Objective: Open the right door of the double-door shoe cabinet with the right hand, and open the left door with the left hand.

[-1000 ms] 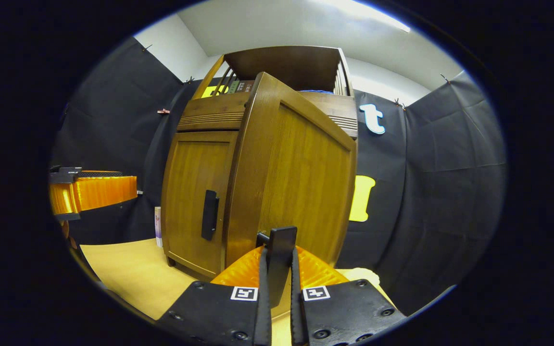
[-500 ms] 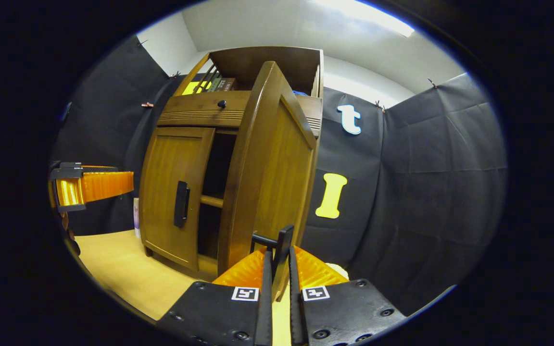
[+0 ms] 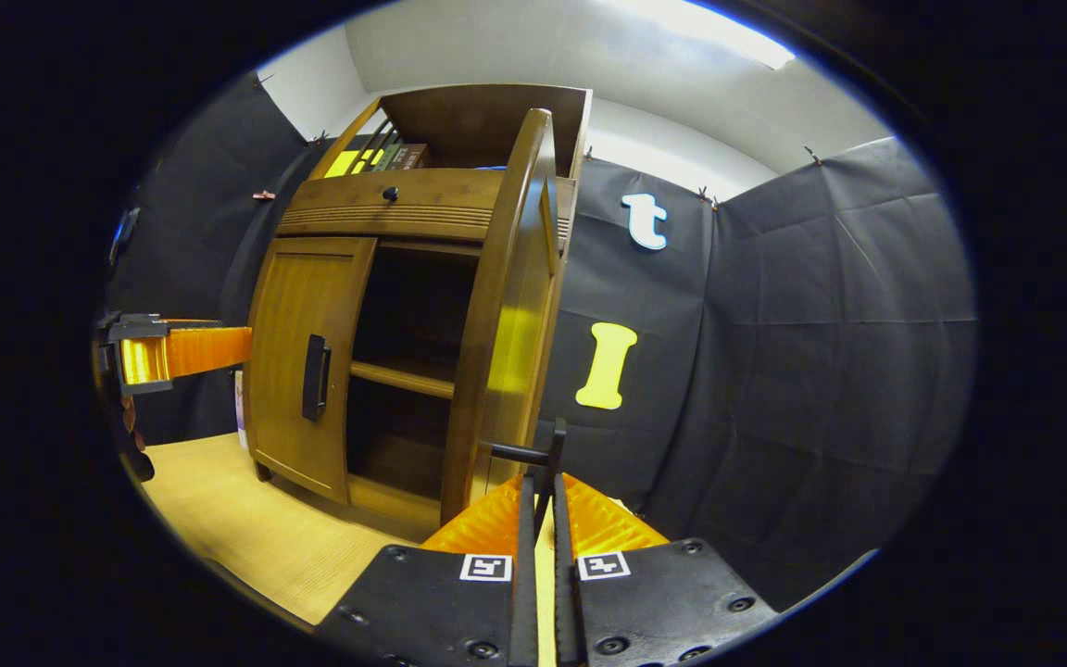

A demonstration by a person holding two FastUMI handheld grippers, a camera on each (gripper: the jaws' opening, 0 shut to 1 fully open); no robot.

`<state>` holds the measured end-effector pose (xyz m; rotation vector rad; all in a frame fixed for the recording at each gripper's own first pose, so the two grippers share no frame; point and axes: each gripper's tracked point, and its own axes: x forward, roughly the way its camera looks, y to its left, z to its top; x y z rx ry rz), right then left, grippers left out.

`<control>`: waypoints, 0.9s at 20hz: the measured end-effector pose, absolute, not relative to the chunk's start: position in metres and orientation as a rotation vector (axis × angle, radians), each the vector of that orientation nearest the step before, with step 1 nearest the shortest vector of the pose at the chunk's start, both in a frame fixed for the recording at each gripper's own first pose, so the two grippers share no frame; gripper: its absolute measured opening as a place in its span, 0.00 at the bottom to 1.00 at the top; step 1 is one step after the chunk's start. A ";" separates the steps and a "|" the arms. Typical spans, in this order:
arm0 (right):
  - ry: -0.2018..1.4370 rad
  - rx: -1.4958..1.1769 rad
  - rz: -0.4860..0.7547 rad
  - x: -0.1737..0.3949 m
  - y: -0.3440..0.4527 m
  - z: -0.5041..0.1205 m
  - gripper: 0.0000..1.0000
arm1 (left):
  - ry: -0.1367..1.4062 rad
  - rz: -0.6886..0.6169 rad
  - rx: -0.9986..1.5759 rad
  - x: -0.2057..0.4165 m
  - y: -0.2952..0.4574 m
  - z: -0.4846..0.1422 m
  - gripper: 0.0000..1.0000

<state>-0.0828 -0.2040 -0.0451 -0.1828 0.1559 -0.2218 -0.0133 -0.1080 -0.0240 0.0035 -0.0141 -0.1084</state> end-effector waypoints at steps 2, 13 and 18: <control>0.143 -0.193 -0.248 -0.089 -0.211 -0.039 0.11 | -0.015 -0.110 0.004 -0.013 -0.110 -0.023 0.87; 0.005 -0.147 -0.295 -0.129 -0.214 0.007 0.11 | -0.004 -0.100 0.004 -0.005 -0.105 -0.026 0.87; -0.011 -0.137 -0.097 -0.122 -0.141 0.002 0.51 | -0.028 -0.001 0.045 0.017 -0.065 -0.026 0.87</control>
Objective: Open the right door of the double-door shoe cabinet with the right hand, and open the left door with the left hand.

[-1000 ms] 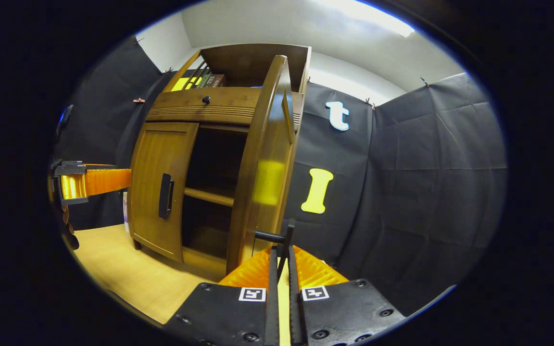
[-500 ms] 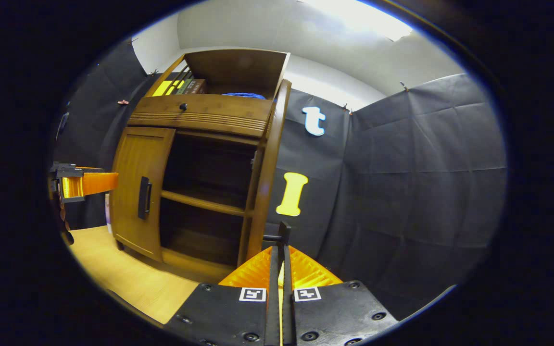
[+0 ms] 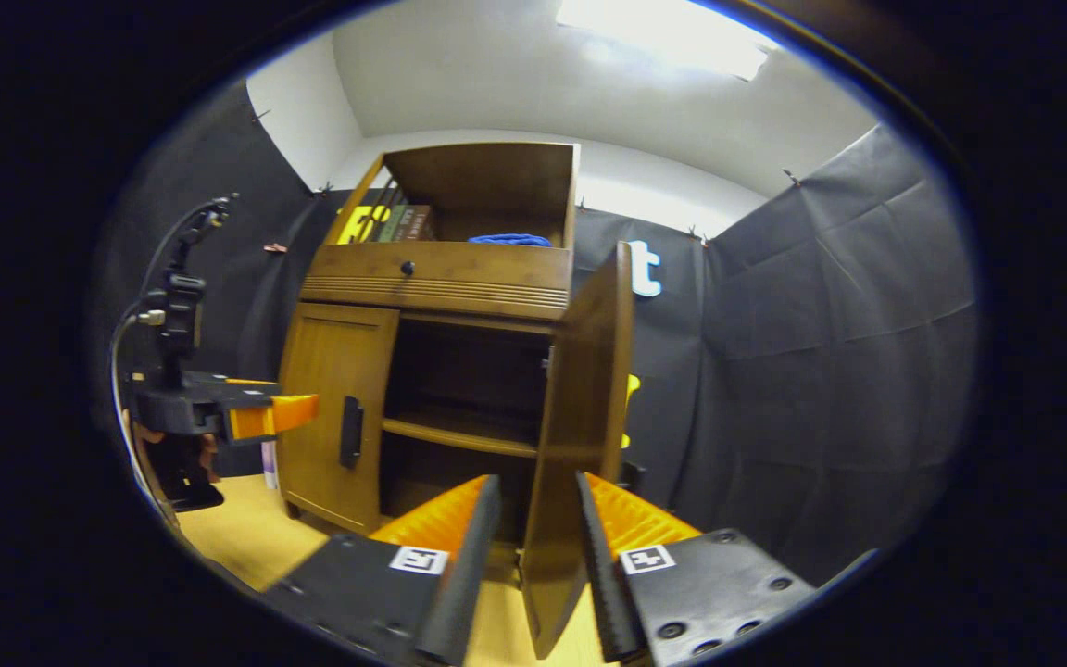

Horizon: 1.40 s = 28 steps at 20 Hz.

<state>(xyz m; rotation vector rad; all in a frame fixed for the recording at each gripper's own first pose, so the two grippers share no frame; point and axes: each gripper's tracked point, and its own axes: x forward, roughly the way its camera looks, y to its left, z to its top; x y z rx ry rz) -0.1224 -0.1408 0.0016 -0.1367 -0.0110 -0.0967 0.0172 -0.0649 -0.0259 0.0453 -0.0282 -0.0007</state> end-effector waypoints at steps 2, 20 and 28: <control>0.003 -0.154 -0.042 -0.114 -0.124 -0.008 0.83 | -0.029 0.028 0.042 0.033 -0.050 -0.030 0.86; -0.014 -0.132 0.007 -0.071 -0.116 -0.015 0.96 | 0.043 -0.007 0.036 0.172 -0.035 -0.098 0.78; 0.027 -0.116 0.014 -0.062 -0.119 -0.034 0.94 | 0.024 0.014 0.057 0.189 -0.027 -0.100 0.60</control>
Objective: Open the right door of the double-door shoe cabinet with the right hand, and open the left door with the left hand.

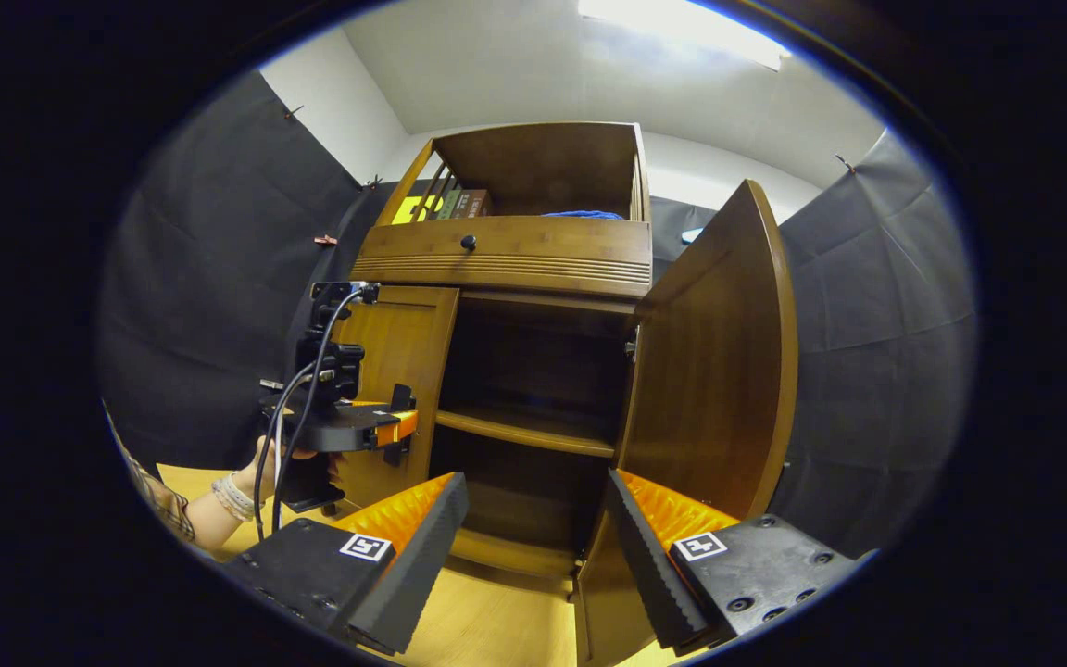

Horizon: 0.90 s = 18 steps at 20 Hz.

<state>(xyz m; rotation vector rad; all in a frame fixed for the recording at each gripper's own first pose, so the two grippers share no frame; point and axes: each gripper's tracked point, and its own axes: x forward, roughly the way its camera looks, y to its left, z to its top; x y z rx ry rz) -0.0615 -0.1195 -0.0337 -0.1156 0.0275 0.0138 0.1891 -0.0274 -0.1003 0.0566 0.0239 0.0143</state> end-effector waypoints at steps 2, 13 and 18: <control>0.026 -0.120 0.003 -0.063 -0.123 -0.034 0.94 | 0.028 0.007 0.054 0.194 -0.029 -0.103 0.56; 0.055 -0.104 -0.038 -0.069 -0.135 -0.040 0.95 | 0.027 -0.015 0.032 0.193 -0.035 -0.104 0.31; 0.064 -0.115 -0.052 -0.073 -0.133 -0.039 0.95 | 0.042 -0.046 0.012 0.177 -0.035 -0.101 0.29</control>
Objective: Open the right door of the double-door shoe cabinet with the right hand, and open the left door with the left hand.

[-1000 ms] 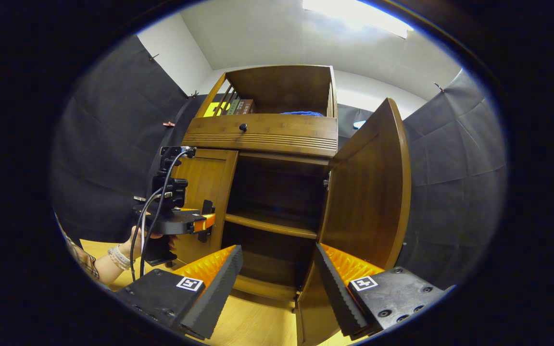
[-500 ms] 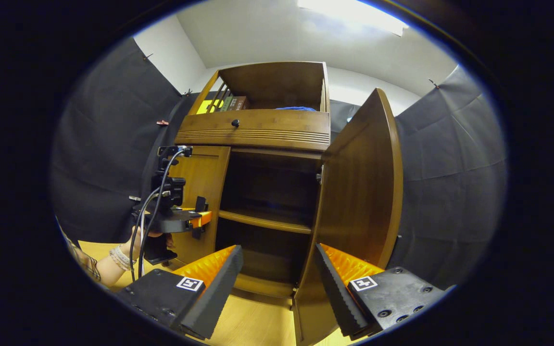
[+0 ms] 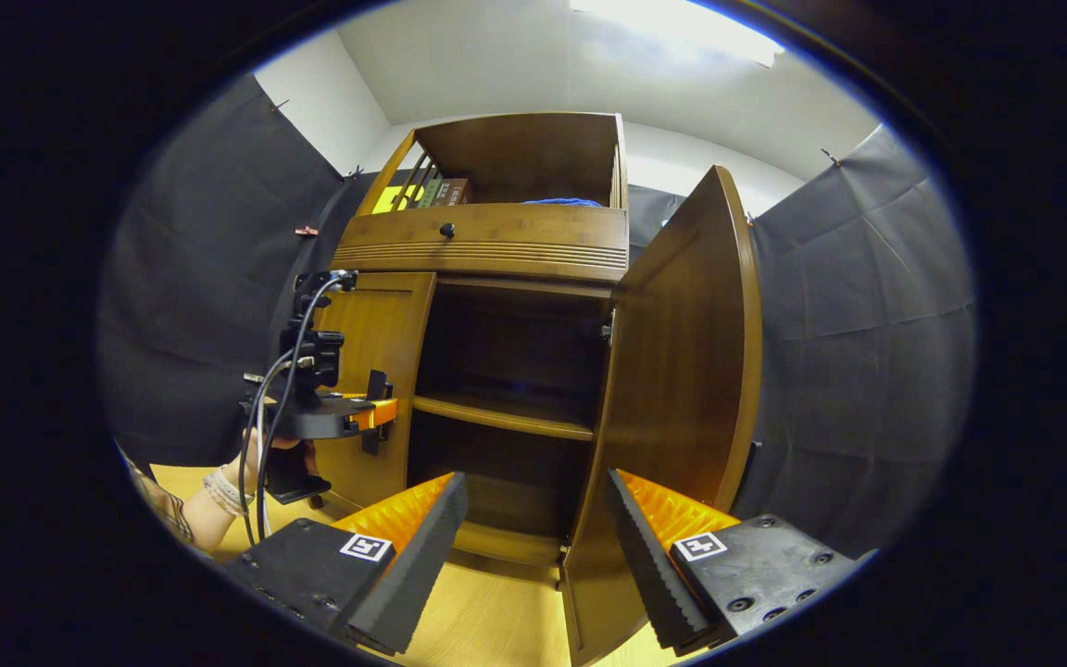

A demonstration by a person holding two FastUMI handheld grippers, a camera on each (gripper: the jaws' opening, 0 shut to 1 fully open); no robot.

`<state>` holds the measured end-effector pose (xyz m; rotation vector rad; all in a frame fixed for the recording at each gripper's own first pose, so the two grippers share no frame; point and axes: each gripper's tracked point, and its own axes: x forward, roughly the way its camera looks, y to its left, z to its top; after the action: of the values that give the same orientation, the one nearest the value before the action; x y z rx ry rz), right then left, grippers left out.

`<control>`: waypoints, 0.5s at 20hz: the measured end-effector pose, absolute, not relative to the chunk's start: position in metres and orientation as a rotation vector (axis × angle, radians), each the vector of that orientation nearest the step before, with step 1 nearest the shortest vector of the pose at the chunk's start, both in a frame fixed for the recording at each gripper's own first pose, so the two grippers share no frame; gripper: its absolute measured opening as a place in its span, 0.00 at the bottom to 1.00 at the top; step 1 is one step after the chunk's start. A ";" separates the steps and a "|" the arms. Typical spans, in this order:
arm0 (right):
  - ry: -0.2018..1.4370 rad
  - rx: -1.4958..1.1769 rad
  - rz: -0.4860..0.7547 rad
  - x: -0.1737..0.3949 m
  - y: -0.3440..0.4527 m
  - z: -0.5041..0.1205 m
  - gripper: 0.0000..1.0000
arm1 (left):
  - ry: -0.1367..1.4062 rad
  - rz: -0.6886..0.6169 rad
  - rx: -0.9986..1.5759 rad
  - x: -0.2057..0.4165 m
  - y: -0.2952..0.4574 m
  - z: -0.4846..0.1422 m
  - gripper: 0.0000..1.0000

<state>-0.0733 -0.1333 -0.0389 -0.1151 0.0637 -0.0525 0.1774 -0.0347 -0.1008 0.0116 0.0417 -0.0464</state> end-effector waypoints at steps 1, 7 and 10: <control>0.064 -0.116 -0.055 -0.073 -0.132 -0.039 0.95 | 0.044 -0.057 0.003 0.172 -0.034 -0.101 0.29; 0.078 -0.116 -0.048 -0.076 -0.117 -0.037 0.95 | 0.061 -0.108 -0.019 0.141 -0.029 -0.096 0.29; 0.076 -0.129 -0.026 -0.081 -0.103 -0.035 0.94 | 0.062 -0.130 -0.034 0.124 -0.025 -0.093 0.31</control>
<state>-0.0813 -0.1035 -0.0346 -0.1295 0.0763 -0.0264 0.1243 -0.0254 -0.0931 -0.0336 0.0624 -0.1302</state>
